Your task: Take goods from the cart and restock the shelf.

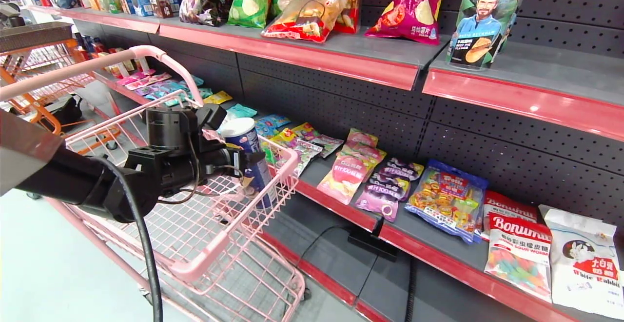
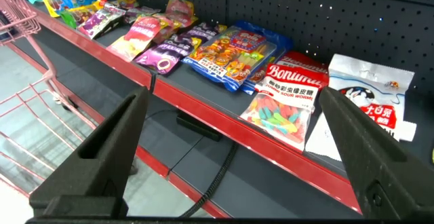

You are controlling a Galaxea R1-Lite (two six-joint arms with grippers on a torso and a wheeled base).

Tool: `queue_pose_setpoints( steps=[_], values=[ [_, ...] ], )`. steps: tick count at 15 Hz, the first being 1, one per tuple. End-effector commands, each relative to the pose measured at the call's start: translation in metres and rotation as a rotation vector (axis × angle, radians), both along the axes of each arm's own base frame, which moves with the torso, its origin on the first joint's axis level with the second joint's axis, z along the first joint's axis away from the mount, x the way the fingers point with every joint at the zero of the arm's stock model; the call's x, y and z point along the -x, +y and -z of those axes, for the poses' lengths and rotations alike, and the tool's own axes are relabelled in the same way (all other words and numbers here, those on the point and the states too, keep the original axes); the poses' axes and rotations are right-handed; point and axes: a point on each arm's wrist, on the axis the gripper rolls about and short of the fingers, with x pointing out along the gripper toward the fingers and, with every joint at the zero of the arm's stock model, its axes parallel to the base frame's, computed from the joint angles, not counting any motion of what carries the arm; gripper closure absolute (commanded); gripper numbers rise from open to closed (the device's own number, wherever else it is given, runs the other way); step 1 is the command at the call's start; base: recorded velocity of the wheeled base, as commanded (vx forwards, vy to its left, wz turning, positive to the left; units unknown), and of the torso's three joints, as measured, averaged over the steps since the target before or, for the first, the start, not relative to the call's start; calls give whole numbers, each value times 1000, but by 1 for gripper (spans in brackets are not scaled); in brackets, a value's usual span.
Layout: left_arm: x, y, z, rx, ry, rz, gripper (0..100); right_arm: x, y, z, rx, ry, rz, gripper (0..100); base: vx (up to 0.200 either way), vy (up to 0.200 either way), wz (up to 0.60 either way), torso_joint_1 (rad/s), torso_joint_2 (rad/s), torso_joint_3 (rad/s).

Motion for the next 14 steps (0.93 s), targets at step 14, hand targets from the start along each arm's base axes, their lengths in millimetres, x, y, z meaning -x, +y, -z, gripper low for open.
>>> queue_pose_setpoints(
  steps=[14],
  values=[
    [93,41,-157,43,-231,-134,100,0,0,0,-7,2,-1,0,0,0,0,0,0,0]
  ],
)
